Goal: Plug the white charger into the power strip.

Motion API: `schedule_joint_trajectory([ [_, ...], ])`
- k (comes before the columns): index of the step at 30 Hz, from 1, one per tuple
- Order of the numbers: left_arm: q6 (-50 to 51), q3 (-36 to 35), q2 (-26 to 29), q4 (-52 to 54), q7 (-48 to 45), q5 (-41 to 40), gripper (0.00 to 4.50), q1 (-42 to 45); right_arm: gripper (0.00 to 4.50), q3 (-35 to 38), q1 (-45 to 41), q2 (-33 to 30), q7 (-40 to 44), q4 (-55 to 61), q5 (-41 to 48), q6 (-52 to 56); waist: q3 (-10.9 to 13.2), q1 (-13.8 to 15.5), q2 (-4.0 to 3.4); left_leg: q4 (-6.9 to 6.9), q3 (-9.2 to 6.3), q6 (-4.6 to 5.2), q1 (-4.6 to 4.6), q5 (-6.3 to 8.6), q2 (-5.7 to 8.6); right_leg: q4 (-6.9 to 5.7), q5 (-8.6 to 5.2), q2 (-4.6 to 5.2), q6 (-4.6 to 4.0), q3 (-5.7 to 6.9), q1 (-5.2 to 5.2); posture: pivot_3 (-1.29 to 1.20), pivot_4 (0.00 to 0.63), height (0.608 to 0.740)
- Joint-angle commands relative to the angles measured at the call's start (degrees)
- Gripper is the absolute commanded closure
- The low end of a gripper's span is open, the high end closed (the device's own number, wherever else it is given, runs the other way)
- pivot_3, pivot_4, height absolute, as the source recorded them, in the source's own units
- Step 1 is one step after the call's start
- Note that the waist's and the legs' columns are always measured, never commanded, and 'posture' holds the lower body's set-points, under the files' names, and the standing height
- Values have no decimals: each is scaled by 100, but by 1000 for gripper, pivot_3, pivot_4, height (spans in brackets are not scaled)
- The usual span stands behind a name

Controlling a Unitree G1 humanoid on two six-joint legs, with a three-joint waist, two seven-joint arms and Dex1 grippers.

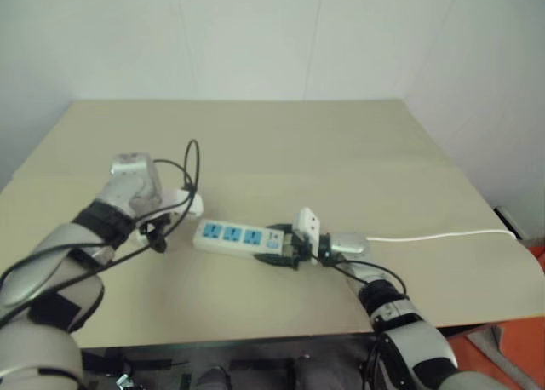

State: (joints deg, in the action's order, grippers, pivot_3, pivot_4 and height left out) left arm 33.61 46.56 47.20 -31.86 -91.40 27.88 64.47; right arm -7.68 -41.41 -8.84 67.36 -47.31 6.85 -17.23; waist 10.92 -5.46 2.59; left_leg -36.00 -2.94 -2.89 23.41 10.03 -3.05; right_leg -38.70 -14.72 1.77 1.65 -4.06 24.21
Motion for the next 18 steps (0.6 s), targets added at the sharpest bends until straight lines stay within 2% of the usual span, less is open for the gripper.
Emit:
schedule_joint_trajectory([
  [1,18,-217,47,149,-38,157,2530,-7,1066,25,54,-28,-13,132,45,24,0,3,0,0,0,0,-1,0,1,0,0,0,0,0,-1,0,150,740],
  [4,27,-283,98,271,-85,196,3495,-63,1066,23,61,-32,-31,132,45,16,0,3,0,-1,1,0,-1,0,1,0,0,1,0,0,-2,0,150,740],
  [11,-41,-763,73,401,27,65,3491,51,1066,7,45,-22,-20,106,45,7,0,4,0,-2,1,0,-1,0,1,0,0,1,0,0,-2,0,150,740],
  [15,-306,-1749,-140,391,813,-510,3491,150,1066,-18,35,-7,48,96,49,-2,0,13,0,-3,-1,0,0,0,0,0,0,1,0,2,-3,0,150,740],
  [18,-1069,-3022,-457,338,2080,-1311,3491,27,1066,-45,17,12,137,60,51,-48,0,15,0,-4,-1,0,-1,0,0,0,0,3,0,2,-3,0,150,740],
])
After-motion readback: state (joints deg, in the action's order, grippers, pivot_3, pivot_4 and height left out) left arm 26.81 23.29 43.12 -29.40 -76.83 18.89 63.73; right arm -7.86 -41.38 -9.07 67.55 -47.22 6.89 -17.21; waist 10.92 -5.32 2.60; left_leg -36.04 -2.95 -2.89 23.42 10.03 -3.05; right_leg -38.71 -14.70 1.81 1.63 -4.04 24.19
